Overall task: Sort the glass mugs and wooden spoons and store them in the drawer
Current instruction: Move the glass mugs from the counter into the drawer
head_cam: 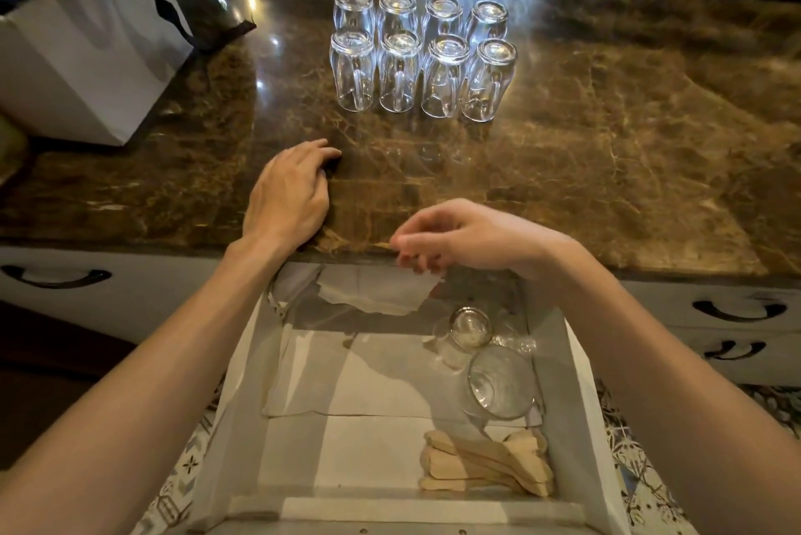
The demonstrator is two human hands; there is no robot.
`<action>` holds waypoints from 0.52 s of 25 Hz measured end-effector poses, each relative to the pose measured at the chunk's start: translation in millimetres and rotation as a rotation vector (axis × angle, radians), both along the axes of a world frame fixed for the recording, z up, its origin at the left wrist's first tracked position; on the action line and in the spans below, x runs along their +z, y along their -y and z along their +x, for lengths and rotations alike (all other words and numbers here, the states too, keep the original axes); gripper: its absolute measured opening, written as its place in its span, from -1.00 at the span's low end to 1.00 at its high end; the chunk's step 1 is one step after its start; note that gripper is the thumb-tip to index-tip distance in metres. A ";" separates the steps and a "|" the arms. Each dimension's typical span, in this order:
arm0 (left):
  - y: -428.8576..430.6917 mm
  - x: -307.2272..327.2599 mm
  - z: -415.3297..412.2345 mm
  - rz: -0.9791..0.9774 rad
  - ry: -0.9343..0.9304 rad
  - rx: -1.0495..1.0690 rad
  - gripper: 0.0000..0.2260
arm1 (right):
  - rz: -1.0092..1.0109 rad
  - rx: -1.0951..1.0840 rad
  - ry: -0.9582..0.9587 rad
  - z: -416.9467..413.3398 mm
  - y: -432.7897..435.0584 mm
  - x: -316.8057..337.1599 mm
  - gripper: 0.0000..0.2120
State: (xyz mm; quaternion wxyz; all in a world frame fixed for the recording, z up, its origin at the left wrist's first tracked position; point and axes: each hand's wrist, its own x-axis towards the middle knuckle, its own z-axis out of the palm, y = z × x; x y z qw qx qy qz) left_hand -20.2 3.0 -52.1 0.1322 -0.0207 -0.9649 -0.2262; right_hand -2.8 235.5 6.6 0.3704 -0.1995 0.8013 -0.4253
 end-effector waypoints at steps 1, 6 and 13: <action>-0.2 -0.2 0.6 0.020 0.006 0.003 -0.68 | -0.067 -0.086 0.002 -9.2 4.2 -1.2 -0.83; 3.0 7.3 -2.7 0.267 0.018 0.102 -0.68 | -0.307 -0.549 -0.158 -59.9 34.8 -8.5 -0.90; -24.5 33.0 -57.3 0.766 -0.005 0.148 -0.69 | -0.245 -0.840 -0.400 -105.3 71.7 -19.0 -0.70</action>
